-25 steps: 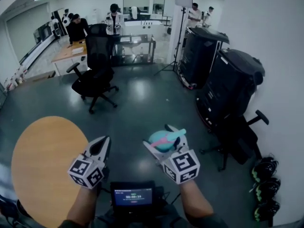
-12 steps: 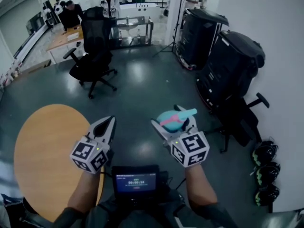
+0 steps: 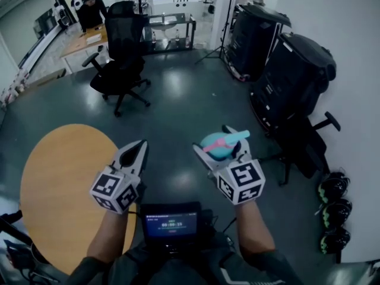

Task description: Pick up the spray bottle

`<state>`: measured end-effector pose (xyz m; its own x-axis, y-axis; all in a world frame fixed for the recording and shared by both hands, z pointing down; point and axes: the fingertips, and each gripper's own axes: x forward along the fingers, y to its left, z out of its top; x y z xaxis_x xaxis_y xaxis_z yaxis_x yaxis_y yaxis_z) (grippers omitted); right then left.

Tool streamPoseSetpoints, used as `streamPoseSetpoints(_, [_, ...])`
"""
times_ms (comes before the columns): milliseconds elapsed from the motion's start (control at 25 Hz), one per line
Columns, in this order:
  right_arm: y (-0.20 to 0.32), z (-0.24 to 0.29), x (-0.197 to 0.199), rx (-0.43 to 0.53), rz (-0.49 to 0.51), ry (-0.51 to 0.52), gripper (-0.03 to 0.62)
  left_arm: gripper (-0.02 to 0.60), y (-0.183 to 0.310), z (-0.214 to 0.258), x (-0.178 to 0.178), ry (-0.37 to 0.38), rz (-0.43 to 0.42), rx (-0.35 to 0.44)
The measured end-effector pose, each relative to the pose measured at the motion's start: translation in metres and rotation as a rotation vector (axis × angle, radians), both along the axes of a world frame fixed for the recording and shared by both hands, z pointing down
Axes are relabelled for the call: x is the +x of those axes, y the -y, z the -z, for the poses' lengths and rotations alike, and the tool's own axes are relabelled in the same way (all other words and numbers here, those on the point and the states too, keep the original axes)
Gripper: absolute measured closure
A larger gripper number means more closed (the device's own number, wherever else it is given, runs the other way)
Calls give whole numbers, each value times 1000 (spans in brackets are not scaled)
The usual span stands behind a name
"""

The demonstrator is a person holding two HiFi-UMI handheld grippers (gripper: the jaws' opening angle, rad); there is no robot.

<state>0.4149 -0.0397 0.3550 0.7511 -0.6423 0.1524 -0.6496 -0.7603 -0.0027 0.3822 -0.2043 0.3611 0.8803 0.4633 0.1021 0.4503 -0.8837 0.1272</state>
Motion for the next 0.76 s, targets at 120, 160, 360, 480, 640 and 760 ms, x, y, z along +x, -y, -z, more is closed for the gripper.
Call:
streamPoseSetpoints(120, [0, 2, -1, -7, -8, -2, 169, 586, 0, 1, -2, -5, -6, -10])
streamPoseSetpoints(160, [0, 2, 0, -11, -9, -4, 170, 586, 0, 1, -2, -8, -6, -11])
streamPoseSetpoints(360, [1, 4, 4, -16, -11, -12, 169, 586, 2, -1, 2, -5, 1, -8])
streamPoseSetpoints(480, [0, 3, 4, -20, -10, -13, 169, 586, 3, -3, 3, -10, 4, -12])
streamPoseSetpoints(640, [-1, 0, 6, -21, -6, -16, 171, 586, 2, -3, 5, -17, 6, -18])
streamPoseSetpoints(760, [-3, -1, 6, -19, -17, -19, 171, 586, 2, -5, 5, -12, 10, -21])
